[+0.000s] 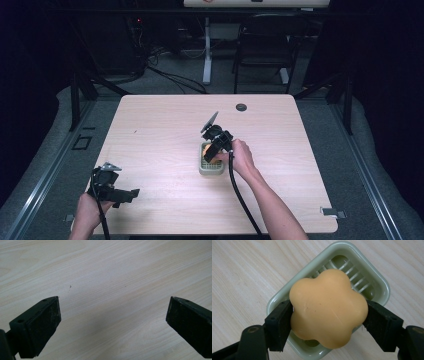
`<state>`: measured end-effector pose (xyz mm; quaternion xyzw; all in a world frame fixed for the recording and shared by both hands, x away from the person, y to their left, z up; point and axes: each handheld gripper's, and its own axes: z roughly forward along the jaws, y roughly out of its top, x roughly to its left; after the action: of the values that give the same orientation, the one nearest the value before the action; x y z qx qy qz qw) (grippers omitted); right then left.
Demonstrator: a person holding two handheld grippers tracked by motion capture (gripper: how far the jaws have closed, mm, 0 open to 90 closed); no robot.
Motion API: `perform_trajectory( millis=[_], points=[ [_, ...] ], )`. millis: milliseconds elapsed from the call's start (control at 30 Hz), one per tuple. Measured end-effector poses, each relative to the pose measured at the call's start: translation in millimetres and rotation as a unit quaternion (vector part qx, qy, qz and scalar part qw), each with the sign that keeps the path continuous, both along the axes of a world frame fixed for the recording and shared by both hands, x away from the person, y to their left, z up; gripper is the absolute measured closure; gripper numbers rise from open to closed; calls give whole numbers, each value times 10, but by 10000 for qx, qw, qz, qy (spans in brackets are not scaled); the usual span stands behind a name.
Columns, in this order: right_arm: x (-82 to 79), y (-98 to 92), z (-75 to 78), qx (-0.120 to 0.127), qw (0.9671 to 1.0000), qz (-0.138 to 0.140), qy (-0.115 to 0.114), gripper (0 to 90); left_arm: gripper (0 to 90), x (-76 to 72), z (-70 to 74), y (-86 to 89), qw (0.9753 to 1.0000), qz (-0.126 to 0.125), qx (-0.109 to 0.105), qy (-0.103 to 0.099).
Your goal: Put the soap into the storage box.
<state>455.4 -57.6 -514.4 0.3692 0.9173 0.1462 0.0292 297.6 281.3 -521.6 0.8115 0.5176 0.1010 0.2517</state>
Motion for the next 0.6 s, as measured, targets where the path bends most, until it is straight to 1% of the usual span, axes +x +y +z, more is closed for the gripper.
perform_trajectory(
  millis=[33,100,133,267,333,367,467,500,600],
  points=[
    [-4,11,-10,35,10000,-31,6,264,0,0,0,0,10000,-3,3,2],
    [-1,28,-25,-24,10000,-22,13,264,0,0,1,-1,10000,-6,1,0],
    [-1,37,-37,-5,10000,-46,9,264,0,0,1,-2,10000,-7,0,0],
    [4,51,-74,-66,10000,-20,36,263,0,0,-1,0,10000,-8,-3,4],
    [-3,58,-96,-74,10000,-47,-4,263,0,1,-1,-2,10000,-13,0,4],
    [-9,61,-110,-26,9999,-100,-45,263,0,0,-1,-3,10000,-14,-1,4],
    [-2,54,-104,-63,10000,-69,-20,263,0,-1,1,-7,10000,-14,-9,19],
    [-11,59,-115,-19,9999,-111,-52,262,0,0,2,-8,10000,-26,4,22],
    [-11,49,-106,-63,10000,-64,0,260,0,-6,4,-13,10000,-20,5,-10]
  ],
)
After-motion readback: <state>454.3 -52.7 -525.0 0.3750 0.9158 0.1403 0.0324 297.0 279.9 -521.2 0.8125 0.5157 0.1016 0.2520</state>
